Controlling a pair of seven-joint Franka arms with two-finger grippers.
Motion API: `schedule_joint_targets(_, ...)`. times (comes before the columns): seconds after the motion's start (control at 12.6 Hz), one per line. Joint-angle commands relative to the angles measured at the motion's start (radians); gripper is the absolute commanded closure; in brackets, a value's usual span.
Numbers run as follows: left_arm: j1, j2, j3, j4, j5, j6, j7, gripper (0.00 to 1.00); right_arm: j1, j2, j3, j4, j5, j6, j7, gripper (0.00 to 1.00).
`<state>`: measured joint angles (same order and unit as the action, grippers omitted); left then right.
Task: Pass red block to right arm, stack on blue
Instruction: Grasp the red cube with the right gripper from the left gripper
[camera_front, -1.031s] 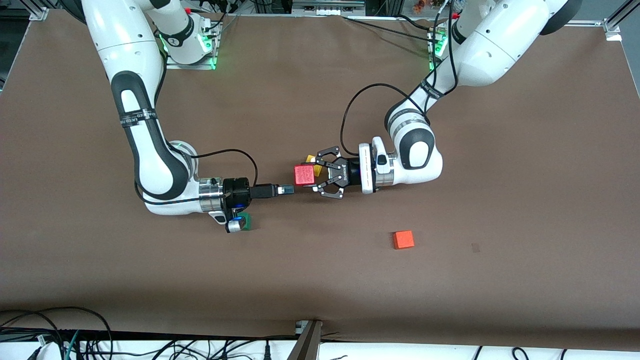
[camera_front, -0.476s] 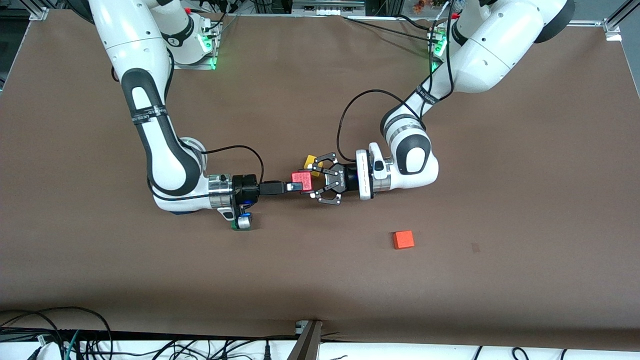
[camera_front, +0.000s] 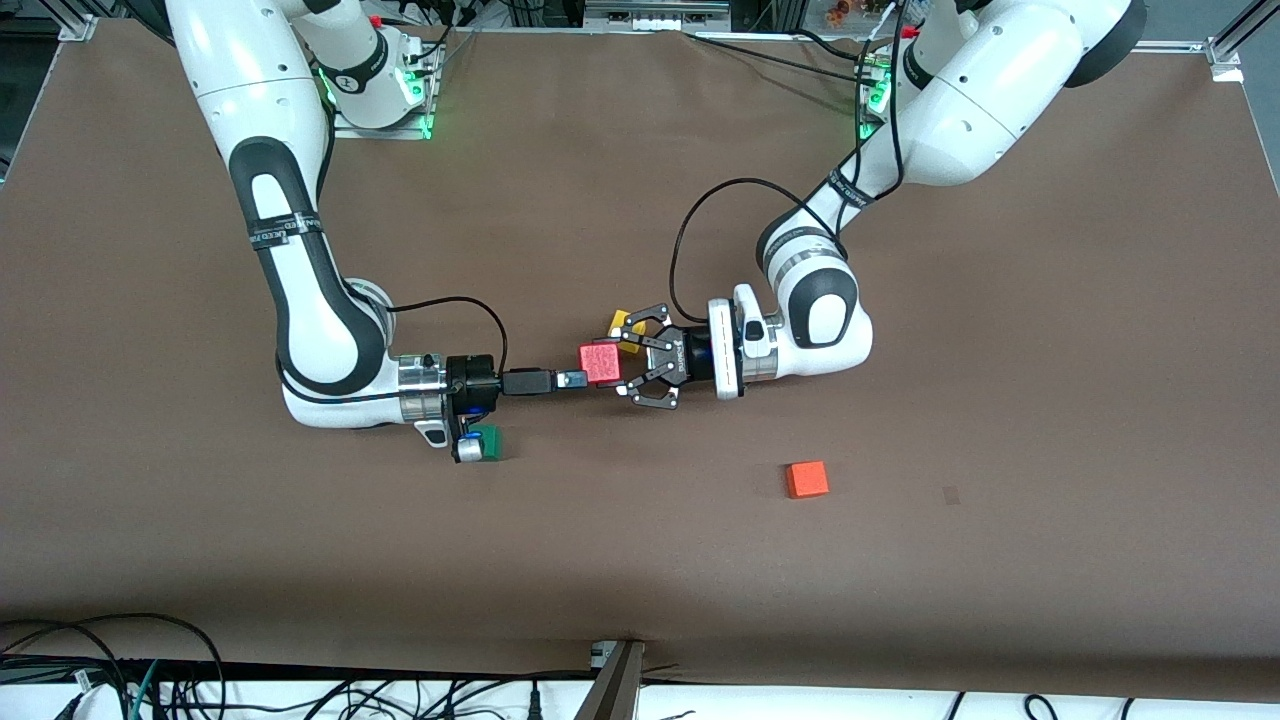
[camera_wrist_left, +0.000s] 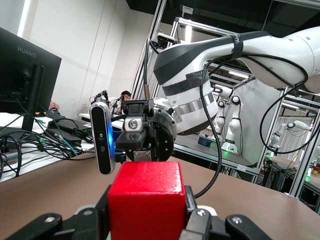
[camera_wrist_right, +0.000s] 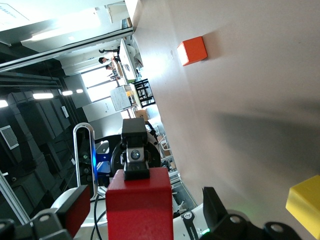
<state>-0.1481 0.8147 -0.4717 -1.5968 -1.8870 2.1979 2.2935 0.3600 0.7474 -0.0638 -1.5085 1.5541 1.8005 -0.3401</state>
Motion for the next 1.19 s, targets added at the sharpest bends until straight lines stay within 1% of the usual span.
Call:
schedule_joint_targets(0.0,-0.013,0.012,0.002,0.028,-0.04,0.009,0.029,0.92,0.019,-0.028,0.01,-0.026,-0.012,0.013,0.009,0.0)
schedule_joint_targets(0.24,-0.022,0.009,-0.001,0.031,-0.044,0.048,0.029,0.93,0.036,-0.036,0.01,-0.033,-0.011,0.014,0.01,0.0)
schedule_joint_targets(0.32,-0.025,0.009,-0.001,0.031,-0.066,0.052,0.029,0.94,0.036,-0.042,0.009,-0.038,-0.012,0.013,0.01,0.01)
schedule_joint_targets(0.4,-0.034,0.009,-0.001,0.031,-0.081,0.054,0.029,0.94,0.036,-0.043,0.009,-0.039,-0.014,0.013,0.009,0.21)
schedule_joint_targets(0.48,-0.034,0.009,0.001,0.031,-0.078,0.055,0.029,0.96,0.036,-0.043,0.007,-0.038,-0.014,0.008,0.009,0.72)
schedule_joint_targets(0.56,-0.034,0.009,-0.001,0.032,-0.078,0.055,0.029,0.96,0.034,-0.043,0.006,-0.038,-0.014,0.01,0.009,0.87)
schedule_joint_targets(0.63,-0.034,0.009,-0.001,0.031,-0.08,0.055,0.029,0.96,0.034,-0.043,0.001,-0.038,-0.014,0.01,0.009,0.91)
schedule_joint_targets(0.87,-0.031,0.007,-0.001,0.031,-0.083,0.054,0.02,0.96,0.031,-0.048,-0.011,-0.032,-0.014,0.011,0.009,0.92)
schedule_joint_targets(0.95,-0.027,0.004,-0.001,0.031,-0.083,0.054,0.012,0.92,0.031,-0.049,-0.011,-0.029,-0.014,0.011,0.009,0.92)
schedule_joint_targets(1.03,-0.025,0.004,-0.001,0.029,-0.08,0.049,0.005,0.59,0.031,-0.056,-0.019,-0.029,-0.014,0.011,0.009,0.92)
schedule_joint_targets(1.11,-0.027,0.004,-0.001,0.029,-0.069,0.043,0.02,0.01,0.031,-0.057,-0.021,-0.029,-0.016,0.01,0.009,0.92)
